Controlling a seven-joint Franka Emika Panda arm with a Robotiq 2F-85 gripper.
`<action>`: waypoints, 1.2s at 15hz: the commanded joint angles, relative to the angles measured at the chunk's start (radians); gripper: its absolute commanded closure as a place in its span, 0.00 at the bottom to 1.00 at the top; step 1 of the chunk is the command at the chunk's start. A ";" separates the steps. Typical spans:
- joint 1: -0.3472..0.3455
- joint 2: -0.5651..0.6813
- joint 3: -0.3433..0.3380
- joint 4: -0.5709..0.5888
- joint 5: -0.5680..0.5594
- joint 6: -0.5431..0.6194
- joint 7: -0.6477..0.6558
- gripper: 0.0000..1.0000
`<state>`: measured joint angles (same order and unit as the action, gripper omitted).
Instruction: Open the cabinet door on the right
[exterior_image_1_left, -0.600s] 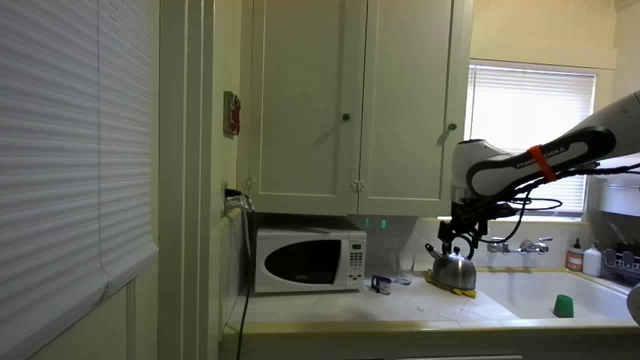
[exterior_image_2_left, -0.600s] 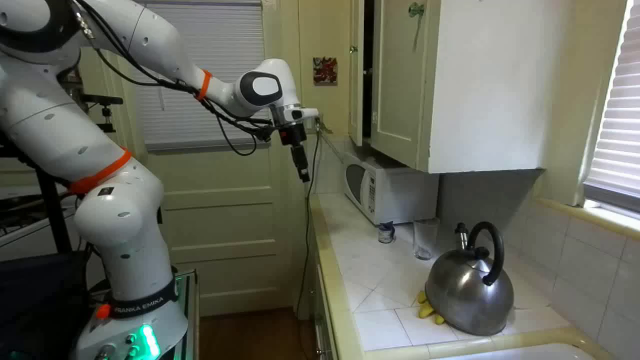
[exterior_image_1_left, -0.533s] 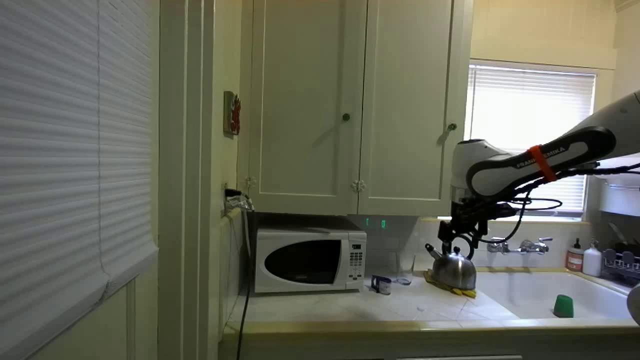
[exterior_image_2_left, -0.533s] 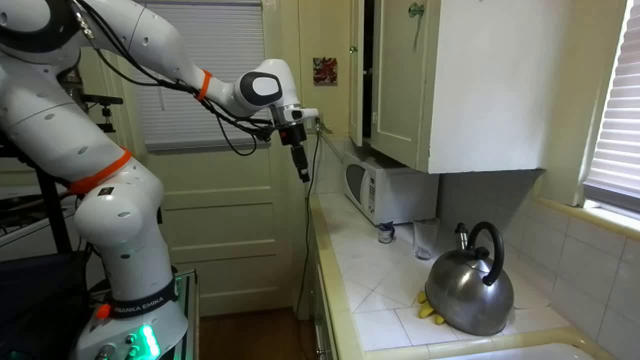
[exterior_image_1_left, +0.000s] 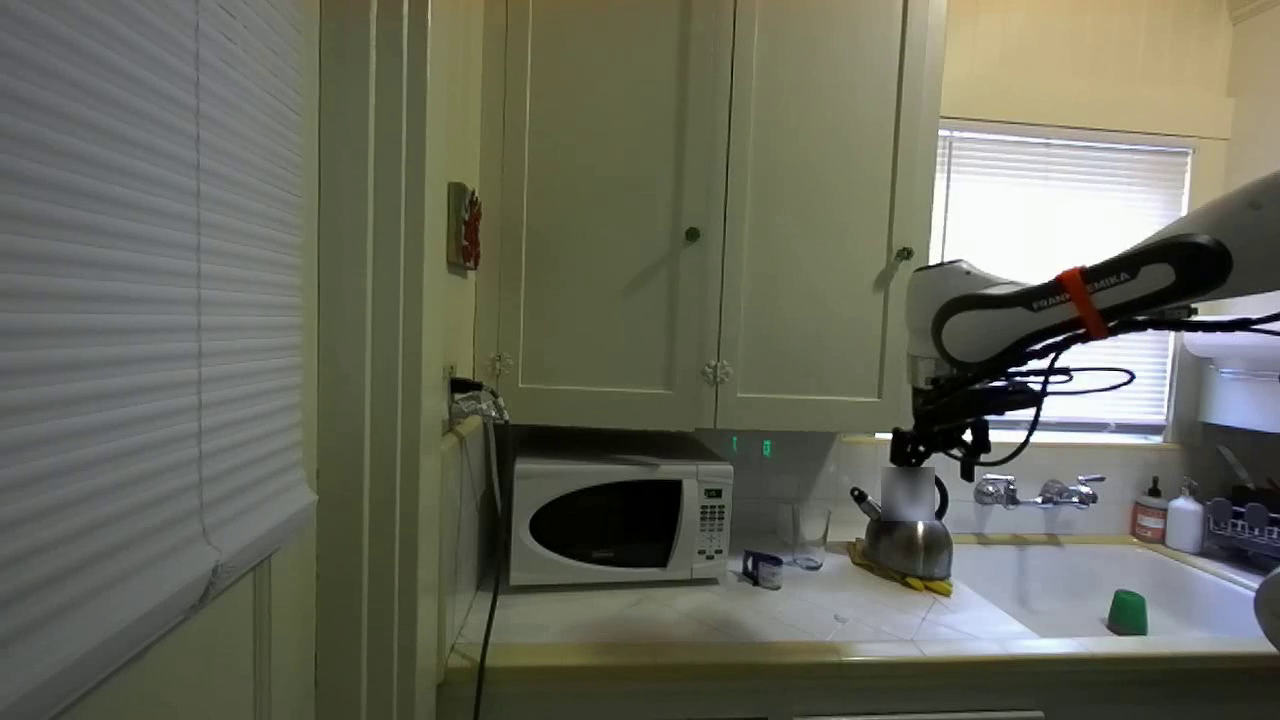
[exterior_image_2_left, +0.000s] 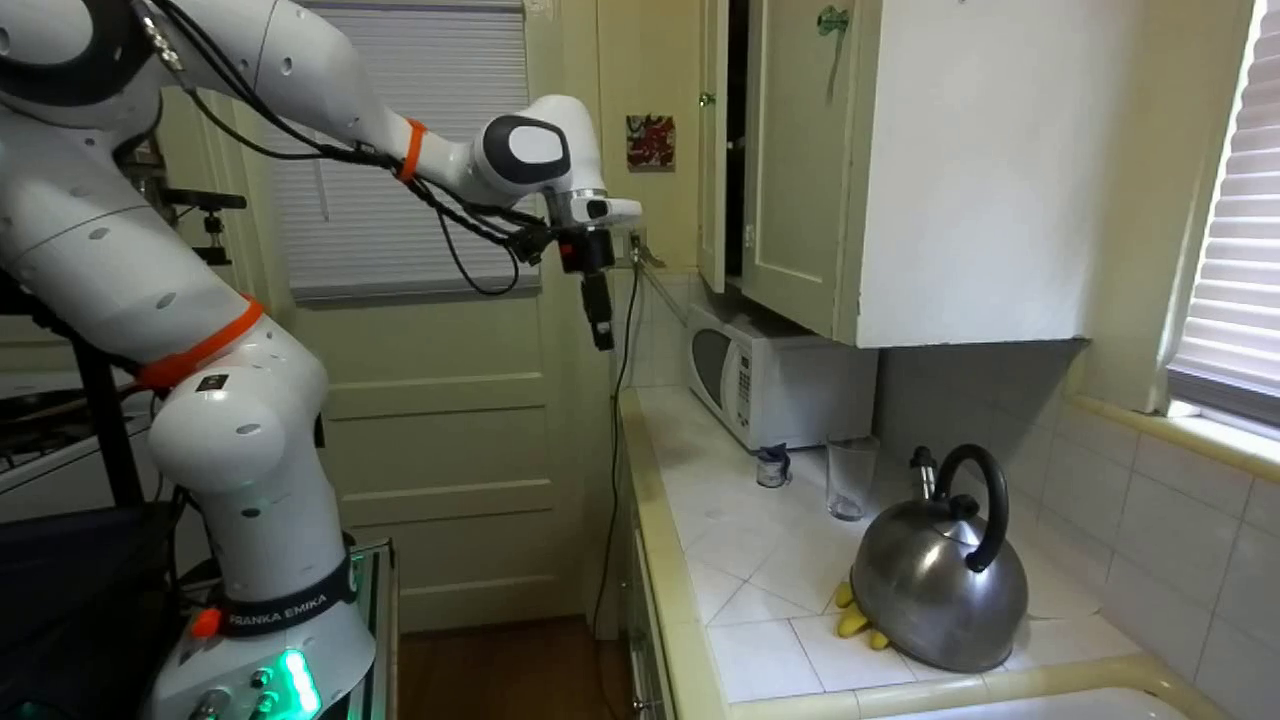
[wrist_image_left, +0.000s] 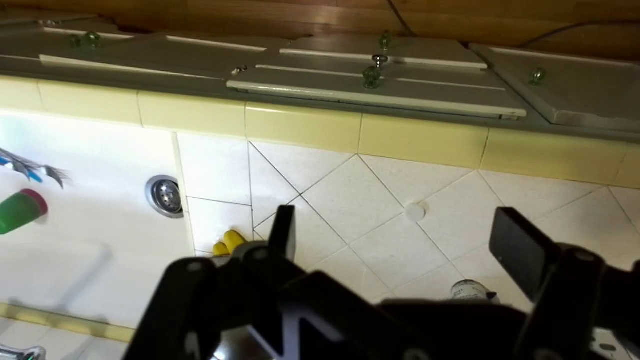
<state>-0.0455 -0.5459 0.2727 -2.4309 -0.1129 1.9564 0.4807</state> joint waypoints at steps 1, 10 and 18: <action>0.001 -0.020 -0.084 0.169 0.001 -0.180 -0.061 0.00; -0.065 0.092 -0.190 0.644 -0.005 -0.218 -0.047 0.00; -0.076 0.111 -0.199 0.723 -0.011 -0.192 -0.047 0.00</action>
<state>-0.1294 -0.4384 0.0786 -1.7132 -0.1206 1.7678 0.4314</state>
